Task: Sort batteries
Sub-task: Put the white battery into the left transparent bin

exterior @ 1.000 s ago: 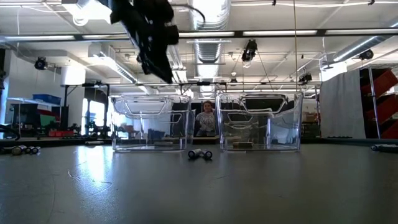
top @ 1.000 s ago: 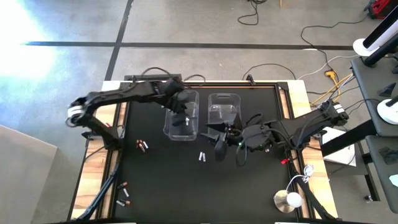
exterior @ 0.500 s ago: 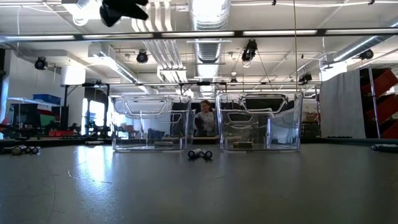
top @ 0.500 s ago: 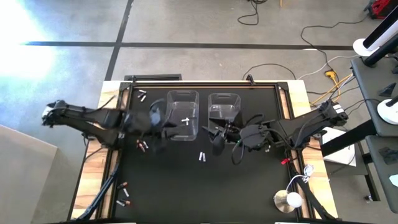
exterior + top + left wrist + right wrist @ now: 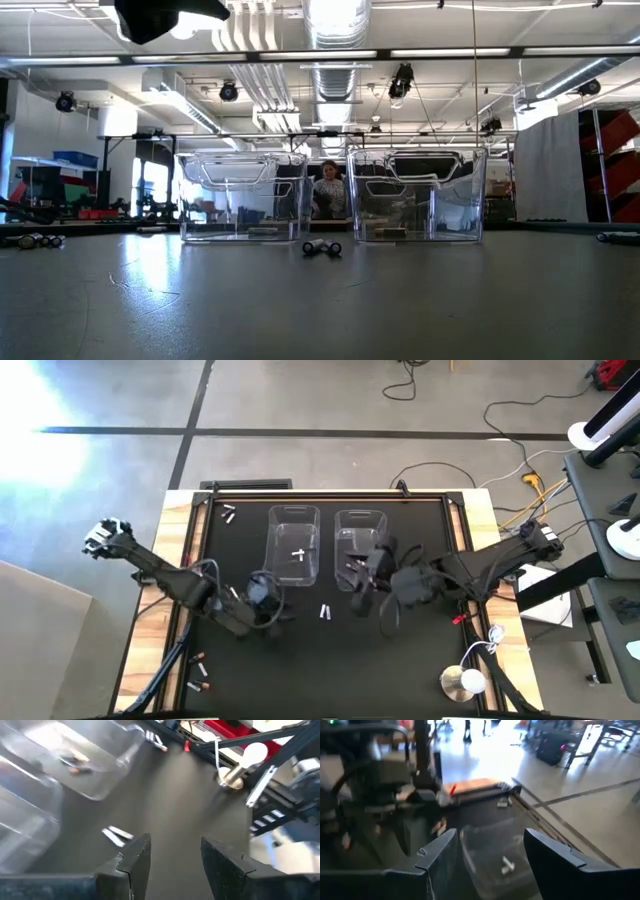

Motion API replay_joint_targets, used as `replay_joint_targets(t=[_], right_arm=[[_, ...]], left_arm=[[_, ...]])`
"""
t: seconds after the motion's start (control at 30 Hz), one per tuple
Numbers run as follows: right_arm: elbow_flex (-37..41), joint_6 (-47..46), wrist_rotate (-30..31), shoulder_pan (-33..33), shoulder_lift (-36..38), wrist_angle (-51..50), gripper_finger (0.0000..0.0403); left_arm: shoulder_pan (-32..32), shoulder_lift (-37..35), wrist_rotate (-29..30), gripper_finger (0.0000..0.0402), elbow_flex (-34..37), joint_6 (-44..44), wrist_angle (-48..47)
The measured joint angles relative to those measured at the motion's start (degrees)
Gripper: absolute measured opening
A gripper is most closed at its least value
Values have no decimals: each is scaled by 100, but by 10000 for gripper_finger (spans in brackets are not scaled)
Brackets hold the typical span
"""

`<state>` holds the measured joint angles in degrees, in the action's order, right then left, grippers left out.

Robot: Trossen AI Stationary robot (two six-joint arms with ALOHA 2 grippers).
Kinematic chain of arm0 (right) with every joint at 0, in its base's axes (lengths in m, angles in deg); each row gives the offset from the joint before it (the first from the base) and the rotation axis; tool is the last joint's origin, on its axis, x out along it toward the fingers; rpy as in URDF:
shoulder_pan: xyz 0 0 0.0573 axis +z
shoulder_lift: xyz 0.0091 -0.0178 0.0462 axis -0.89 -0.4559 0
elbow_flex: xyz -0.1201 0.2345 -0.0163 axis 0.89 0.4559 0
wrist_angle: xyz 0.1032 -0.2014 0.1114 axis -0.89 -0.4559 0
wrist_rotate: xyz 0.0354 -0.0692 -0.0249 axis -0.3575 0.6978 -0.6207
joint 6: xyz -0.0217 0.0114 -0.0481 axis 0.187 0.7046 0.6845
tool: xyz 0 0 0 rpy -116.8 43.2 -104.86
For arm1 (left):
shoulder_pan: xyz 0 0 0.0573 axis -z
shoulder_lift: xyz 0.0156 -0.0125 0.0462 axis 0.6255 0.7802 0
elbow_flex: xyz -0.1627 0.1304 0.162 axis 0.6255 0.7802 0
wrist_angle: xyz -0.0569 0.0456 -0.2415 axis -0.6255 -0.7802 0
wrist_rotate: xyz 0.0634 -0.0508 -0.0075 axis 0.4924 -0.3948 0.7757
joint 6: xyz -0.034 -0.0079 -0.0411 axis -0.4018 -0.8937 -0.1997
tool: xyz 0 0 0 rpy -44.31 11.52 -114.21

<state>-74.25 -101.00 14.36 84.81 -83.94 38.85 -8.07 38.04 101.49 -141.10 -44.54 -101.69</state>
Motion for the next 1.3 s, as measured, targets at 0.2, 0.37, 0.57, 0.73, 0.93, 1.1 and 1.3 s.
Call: replay_joint_targets(t=[0.2,0.37,0.57,0.73,0.93,1.1,1.3], right_arm=[[15,-512,8,482,-61,-934,219],[341,-1391,92,1227,-200,-1350,220],[921,-2753,859,1772,-222,-1470,221],[946,-3193,894,2002,-220,-2068,220],[946,-3217,920,1992,-220,-2220,219],[946,-3246,945,1863,-220,-2202,219],[946,-3591,947,1780,-220,-2203,219]], left_arm=[[382,834,608,152,0,-1388,180],[506,1570,848,152,0,-1668,189],[475,2512,1133,152,0,-1691,825],[473,2910,2100,152,2,-1728,1008],[327,3398,3009,152,2,-1314,1093],[171,3772,2637,152,2,-1104,1818],[68,3961,2532,152,0,-1220,2327]])
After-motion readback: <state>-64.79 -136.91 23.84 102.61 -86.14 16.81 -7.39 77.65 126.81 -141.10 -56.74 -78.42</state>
